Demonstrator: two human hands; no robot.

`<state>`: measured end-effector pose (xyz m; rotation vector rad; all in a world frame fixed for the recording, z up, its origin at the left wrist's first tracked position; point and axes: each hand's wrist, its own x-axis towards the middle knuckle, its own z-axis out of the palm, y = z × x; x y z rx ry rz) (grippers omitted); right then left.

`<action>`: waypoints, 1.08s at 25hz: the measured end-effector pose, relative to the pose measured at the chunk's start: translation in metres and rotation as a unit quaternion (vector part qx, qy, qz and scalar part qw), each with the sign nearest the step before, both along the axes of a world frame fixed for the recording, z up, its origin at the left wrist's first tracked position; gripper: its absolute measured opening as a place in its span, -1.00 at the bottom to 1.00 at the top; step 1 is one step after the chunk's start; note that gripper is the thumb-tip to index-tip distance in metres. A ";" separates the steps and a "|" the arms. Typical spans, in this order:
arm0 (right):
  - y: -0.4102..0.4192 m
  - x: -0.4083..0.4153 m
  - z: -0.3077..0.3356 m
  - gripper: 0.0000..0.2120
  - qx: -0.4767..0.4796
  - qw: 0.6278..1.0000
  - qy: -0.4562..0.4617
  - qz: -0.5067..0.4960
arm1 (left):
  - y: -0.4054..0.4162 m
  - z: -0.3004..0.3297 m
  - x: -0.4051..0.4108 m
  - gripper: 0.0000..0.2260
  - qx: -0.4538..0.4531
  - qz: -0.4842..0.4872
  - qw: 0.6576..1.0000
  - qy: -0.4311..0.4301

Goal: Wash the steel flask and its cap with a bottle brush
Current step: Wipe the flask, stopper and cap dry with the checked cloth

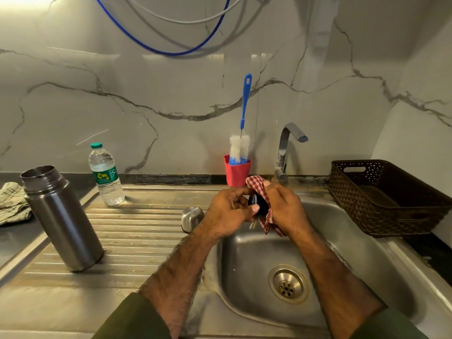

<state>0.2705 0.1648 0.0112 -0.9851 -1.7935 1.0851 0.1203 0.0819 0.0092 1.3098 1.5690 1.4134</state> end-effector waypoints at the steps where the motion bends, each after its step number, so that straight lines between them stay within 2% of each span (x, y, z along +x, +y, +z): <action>1: -0.001 0.000 0.001 -0.62 0.050 0.999 0.003 0.004 | -0.001 0.003 0.003 -0.74 0.003 0.006 1.000 -0.024; 3: 0.000 0.000 0.002 -0.59 0.168 0.985 -0.001 0.027 | -0.002 0.009 0.006 -0.82 0.000 0.035 0.983 -0.179; 5: 0.001 0.003 0.002 -0.60 0.247 0.966 -0.017 0.077 | -0.006 0.015 0.002 -0.84 -0.012 0.053 0.933 -0.356; 6: 0.001 0.004 0.001 -0.59 0.270 0.958 -0.035 0.093 | -0.006 0.015 -0.002 -0.83 -0.018 0.053 0.919 -0.391; 7: 0.000 0.005 0.001 -0.57 0.281 0.953 -0.058 0.098 | -0.007 0.015 -0.007 -0.83 -0.023 0.047 0.920 -0.389; 9: -0.002 0.003 0.002 -0.54 0.287 0.948 -0.105 0.089 | -0.009 0.013 -0.012 -0.83 -0.005 0.024 0.950 -0.310; 11: -0.002 -0.001 0.001 -0.53 0.274 0.947 -0.151 0.069 | -0.010 0.007 -0.012 -0.83 0.032 -0.001 0.987 -0.159; 13: 0.000 -0.004 0.000 -0.54 0.219 0.962 -0.147 0.062 | -0.006 -0.003 -0.011 -0.83 0.064 -0.021 0.997 -0.022; 15: -0.001 -0.002 0.003 -0.62 0.063 0.992 -0.055 0.094 | -0.003 -0.012 -0.009 -0.75 0.110 -0.023 0.984 0.137; 16: -0.001 0.001 0.005 -0.64 -0.036 0.992 0.001 0.123 | -0.003 -0.014 -0.009 -0.71 0.137 -0.019 0.964 0.227; 18: -0.003 0.008 0.012 -0.59 -0.210 0.963 0.072 0.155 | -0.003 -0.014 -0.009 -0.64 0.187 -0.006 0.918 0.350; 21: -0.010 0.011 0.021 -0.53 -0.366 0.889 0.208 0.183 | -0.005 -0.013 0.003 -0.59 0.256 0.028 0.887 0.384; 23: -0.013 0.002 0.020 -0.51 -0.385 0.855 0.297 0.181 | -0.003 -0.017 0.012 -0.58 0.266 0.088 0.884 0.374; 25: -0.019 -0.012 0.013 -0.51 -0.343 0.869 0.332 0.131 | 0.002 -0.020 0.017 -0.60 0.232 0.167 0.903 0.322; 27: -0.030 -0.024 0.007 -0.56 -0.192 0.940 0.273 0.067 | 0.006 -0.017 0.016 -0.61 0.180 0.175 0.943 0.218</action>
